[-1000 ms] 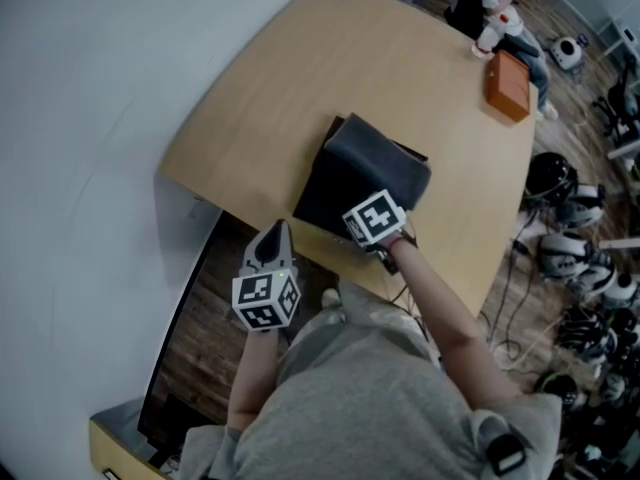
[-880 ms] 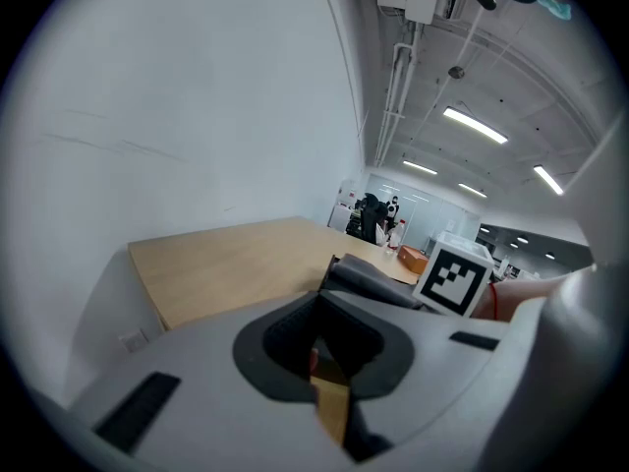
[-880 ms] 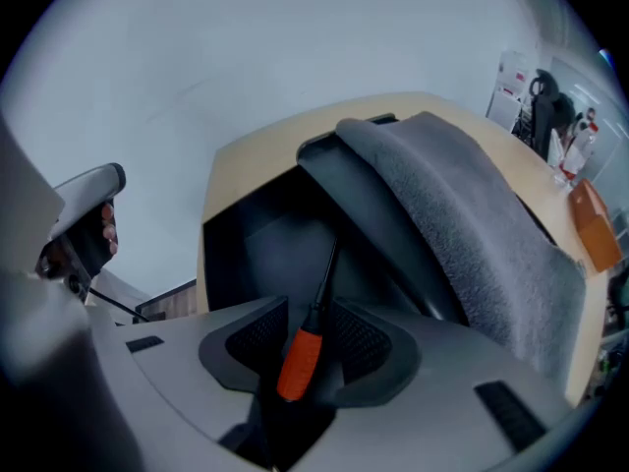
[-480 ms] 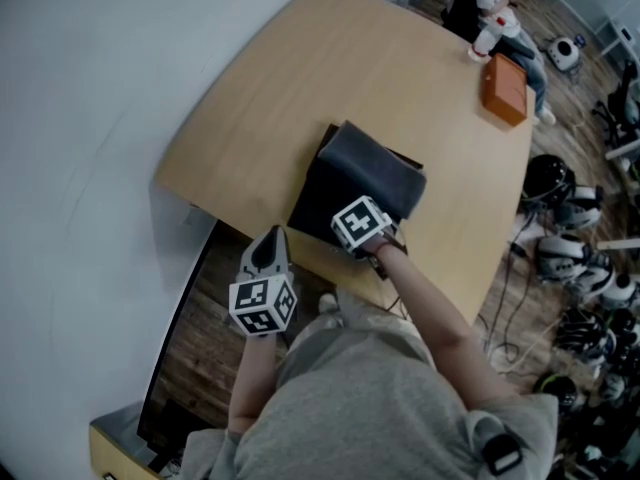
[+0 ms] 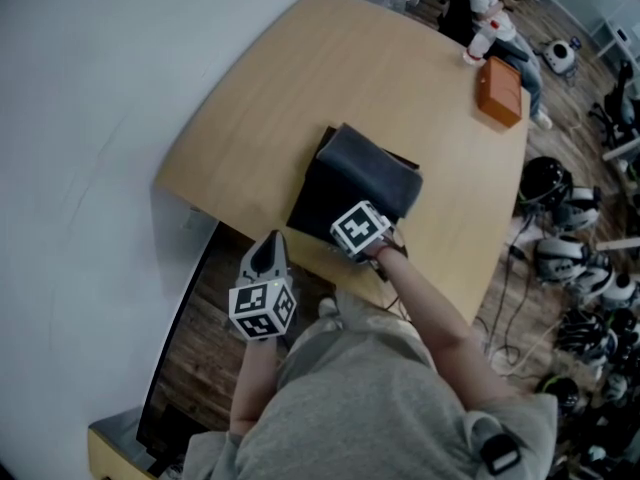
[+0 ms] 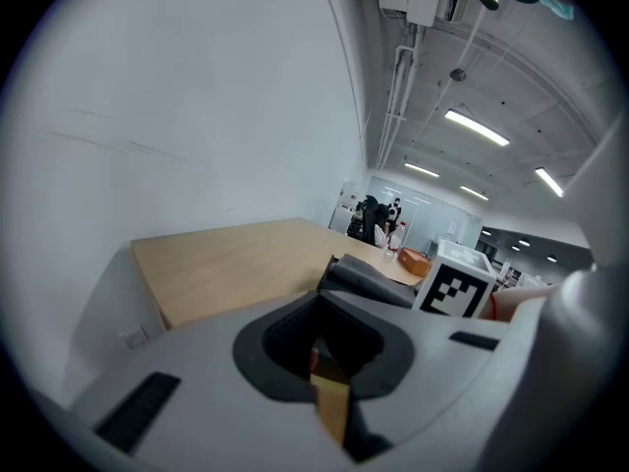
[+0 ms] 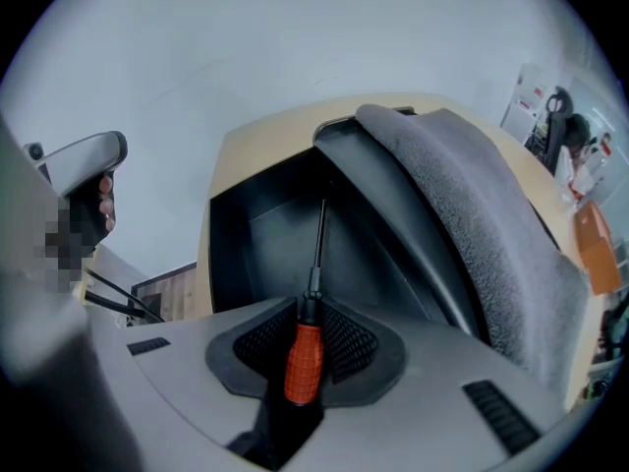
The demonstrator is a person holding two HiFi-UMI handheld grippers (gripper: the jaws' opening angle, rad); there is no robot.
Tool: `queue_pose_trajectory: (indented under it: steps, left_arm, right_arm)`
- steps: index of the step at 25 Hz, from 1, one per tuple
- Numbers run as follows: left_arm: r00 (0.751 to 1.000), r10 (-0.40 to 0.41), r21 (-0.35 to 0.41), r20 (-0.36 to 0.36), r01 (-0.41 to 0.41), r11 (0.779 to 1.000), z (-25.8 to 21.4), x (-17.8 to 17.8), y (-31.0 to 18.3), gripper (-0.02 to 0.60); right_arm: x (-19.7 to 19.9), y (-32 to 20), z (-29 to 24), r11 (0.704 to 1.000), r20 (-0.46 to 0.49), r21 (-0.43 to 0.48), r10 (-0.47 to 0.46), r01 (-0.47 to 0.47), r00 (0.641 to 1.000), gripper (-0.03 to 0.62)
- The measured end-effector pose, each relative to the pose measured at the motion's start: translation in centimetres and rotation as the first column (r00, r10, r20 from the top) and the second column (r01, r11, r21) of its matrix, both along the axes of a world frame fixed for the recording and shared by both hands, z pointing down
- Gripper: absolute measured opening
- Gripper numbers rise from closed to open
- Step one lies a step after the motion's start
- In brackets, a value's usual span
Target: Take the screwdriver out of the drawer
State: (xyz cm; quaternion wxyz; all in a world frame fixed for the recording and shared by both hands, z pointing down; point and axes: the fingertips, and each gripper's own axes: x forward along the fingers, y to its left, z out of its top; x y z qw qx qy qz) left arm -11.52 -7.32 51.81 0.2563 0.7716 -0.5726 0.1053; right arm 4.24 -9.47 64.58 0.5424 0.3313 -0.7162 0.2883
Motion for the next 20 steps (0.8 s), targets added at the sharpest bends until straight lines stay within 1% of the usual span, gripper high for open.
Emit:
queue_pose_trajectory:
  steps: [5, 11, 13, 15, 17, 20]
  left_arm:
    - [1.0, 0.008, 0.016, -0.006, -0.008, 1.0, 0.1, 0.3, -0.9, 0.0]
    - [1.0, 0.029, 0.04, -0.012, -0.028, 0.999, 0.0, 1.0, -2.2, 0.0]
    - [0.999, 0.037, 0.045, -0.008, -0.037, 0.998, -0.1, 1.1, -2.5, 0.0]
    - [0.999, 0.039, 0.049, -0.002, -0.039, 0.998, -0.2, 1.1, -2.9, 0.0]
    - [0.999, 0.032, 0.055, 0.002, -0.032, 0.998, -0.2, 1.0, -3.3, 0.0]
    - [1.0, 0.016, 0.065, 0.003, -0.016, 0.998, -0.3, 0.7, -3.9, 0.0]
  right_arm:
    - [0.6, -0.9, -0.8, 1.0, -0.017, 0.029, -0.002, 0.002, 1.0, 0.077]
    - [0.5, -2.5, -2.2, 0.997, 0.015, 0.071, -0.003, 0.002, 1.0, 0.077]
    - [-0.4, -2.8, -2.8, 0.997, 0.076, 0.071, -0.001, -0.005, 0.997, 0.077]
    - [-1.7, -3.2, -3.6, 0.997, 0.152, 0.072, 0.001, -0.012, 0.988, 0.077]
    - [-2.5, -3.7, -4.3, 0.996, 0.207, 0.089, -0.004, -0.015, 0.978, 0.077]
    - [-2.3, -5.0, -5.3, 0.99, 0.202, 0.141, -0.016, -0.013, 0.979, 0.077]
